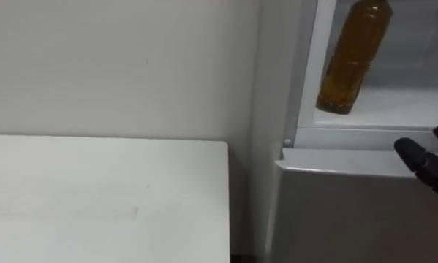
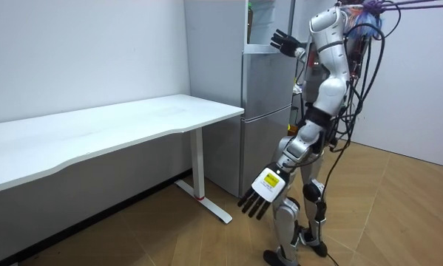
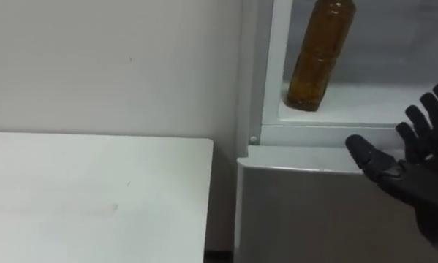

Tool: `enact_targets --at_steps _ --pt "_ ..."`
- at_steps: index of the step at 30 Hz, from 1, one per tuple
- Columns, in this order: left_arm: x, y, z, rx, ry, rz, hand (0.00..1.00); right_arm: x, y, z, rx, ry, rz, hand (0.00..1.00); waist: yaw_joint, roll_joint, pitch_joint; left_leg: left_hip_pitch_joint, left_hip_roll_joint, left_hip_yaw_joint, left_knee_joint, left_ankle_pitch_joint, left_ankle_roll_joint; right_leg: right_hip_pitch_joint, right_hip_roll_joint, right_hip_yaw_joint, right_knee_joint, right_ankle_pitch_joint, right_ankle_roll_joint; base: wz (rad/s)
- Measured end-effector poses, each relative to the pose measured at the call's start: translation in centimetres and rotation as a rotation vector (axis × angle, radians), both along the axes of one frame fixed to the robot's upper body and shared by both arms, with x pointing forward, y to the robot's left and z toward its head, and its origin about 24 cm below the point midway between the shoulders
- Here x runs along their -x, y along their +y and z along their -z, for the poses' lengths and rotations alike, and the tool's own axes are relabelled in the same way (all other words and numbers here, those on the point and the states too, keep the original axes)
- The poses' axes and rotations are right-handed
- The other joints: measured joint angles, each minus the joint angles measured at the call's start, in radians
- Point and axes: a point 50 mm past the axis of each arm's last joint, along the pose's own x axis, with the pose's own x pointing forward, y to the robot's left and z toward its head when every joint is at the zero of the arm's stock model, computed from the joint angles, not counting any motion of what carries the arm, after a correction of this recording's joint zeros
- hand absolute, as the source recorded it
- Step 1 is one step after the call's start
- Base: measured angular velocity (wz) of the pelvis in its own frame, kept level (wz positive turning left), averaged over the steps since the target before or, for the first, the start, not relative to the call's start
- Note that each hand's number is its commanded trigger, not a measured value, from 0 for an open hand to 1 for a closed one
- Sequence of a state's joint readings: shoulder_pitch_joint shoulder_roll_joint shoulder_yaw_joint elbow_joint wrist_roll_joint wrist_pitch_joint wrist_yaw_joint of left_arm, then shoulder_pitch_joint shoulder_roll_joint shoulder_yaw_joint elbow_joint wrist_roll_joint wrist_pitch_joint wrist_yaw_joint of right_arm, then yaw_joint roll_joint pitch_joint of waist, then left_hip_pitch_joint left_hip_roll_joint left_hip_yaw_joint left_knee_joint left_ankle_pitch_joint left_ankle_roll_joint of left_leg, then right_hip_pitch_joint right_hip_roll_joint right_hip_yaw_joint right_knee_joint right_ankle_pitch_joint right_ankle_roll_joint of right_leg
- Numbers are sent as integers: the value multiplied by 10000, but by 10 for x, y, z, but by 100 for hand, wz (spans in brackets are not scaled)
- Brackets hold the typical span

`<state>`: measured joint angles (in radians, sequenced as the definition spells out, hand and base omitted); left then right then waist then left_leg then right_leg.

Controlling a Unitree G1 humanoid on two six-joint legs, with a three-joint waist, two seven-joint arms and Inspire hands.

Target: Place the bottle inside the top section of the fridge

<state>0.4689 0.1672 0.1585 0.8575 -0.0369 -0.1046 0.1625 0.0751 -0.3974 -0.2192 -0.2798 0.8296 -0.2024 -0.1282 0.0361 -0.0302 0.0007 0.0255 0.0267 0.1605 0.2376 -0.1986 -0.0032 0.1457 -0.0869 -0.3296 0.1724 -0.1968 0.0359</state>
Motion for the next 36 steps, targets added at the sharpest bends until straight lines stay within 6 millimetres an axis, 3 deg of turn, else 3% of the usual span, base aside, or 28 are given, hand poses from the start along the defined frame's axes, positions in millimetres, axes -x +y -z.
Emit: enact_targets --at_steps 3,9,11,16,20,27,36 --pt "4 -7 4 194 247 47 0 10 3 11 -253 246 154 0 -95 94 -38 -31 4 9 8 -23 9 -70 -4 -7 29 1 2 -2" --pt "3 -19 11 551 418 293 0 28 10 25 248 459 855 0 -140 482 -45 23 42 113 -1 -27 17 -222 -19 42 191 1 1 -5" --pt "-2 -22 11 576 346 468 0 32 12 41 763 1216 1242 0 -143 567 -39 25 83 220 5 -28 16 -279 -17 140 302 -7 2 -12" --pt "-5 -28 14 581 357 703 0 40 15 87 1026 3385 1990 0 -249 566 -36 46 130 490 40 -32 8 -460 20 544 302 -41 -32 -19" --pt "-7 -29 14 598 305 841 0 46 11 100 728 3981 2906 0 -413 546 -33 63 131 664 -5 -32 10 -594 33 783 326 -39 -30 -14" --pt "-21 -32 15 808 -183 811 0 63 6 157 736 6551 3889 0 -593 442 28 120 140 803 -48 -70 0 -607 37 835 315 -37 -23 -6" --pt "-24 -32 15 740 -370 839 0 107 -3 219 1135 9974 4888 0 -581 423 21 176 102 804 -158 -125 -14 -594 13 773 329 -87 41 0"
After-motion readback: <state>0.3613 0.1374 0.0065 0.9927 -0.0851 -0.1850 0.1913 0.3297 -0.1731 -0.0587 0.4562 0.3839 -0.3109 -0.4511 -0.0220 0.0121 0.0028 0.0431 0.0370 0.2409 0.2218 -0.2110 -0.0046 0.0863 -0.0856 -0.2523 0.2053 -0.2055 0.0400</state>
